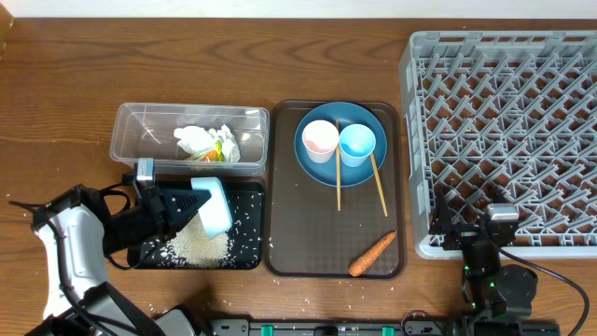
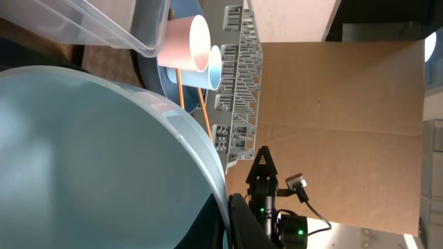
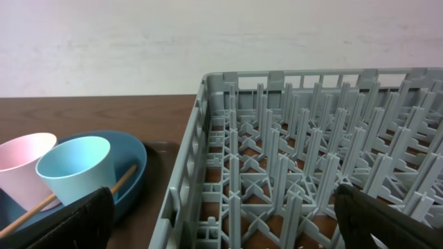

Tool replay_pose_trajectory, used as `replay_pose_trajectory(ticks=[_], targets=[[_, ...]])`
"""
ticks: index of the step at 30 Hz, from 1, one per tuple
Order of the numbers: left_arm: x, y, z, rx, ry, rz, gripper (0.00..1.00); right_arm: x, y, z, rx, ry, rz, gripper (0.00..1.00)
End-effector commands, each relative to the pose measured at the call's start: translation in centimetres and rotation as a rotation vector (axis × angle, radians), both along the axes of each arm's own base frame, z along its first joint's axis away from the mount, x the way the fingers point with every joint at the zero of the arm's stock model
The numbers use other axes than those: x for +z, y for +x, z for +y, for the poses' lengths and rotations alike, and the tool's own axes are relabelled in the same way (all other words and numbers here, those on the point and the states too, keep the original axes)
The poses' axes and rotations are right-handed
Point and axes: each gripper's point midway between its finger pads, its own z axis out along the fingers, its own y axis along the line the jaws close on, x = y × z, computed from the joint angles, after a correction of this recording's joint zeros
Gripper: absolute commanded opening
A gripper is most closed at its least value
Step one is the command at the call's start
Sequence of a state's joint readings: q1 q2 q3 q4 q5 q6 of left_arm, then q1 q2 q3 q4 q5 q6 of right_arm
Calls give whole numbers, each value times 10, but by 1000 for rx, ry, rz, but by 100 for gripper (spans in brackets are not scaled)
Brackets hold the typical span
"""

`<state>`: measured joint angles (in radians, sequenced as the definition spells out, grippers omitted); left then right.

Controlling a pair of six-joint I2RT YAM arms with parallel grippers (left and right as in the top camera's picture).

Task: Sort waste into correct bins and load items into the dishwasher rack
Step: 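Tilt the bowl with the left gripper to pour rice onto the black tray, then carry the emptied bowl with the left gripper back to the brown tray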

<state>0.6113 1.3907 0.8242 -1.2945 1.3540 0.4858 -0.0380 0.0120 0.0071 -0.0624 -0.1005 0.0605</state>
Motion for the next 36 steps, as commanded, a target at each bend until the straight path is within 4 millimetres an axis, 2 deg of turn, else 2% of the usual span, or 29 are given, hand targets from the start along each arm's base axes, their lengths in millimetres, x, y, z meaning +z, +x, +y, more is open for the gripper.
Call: replay_pose_trajectory(ticks=[1, 10, 19, 27, 36], targets=[[5, -3, -3, -11, 29, -45, 6, -1, 0, -1, -3, 2, 1, 99], [29, -13, -13, -38, 148, -139, 6, -1, 0, -1, -3, 2, 1, 99], [28, -18, -23, -32, 418, -90, 6, -1, 0, -1, -3, 2, 1, 99], [34, -24, -51, -52, 589, -135, 6, -1, 0, -1, -3, 2, 1, 99], [21, -29, -96, -159, 739, -163, 6, -1, 0, -1, -3, 2, 1, 99]])
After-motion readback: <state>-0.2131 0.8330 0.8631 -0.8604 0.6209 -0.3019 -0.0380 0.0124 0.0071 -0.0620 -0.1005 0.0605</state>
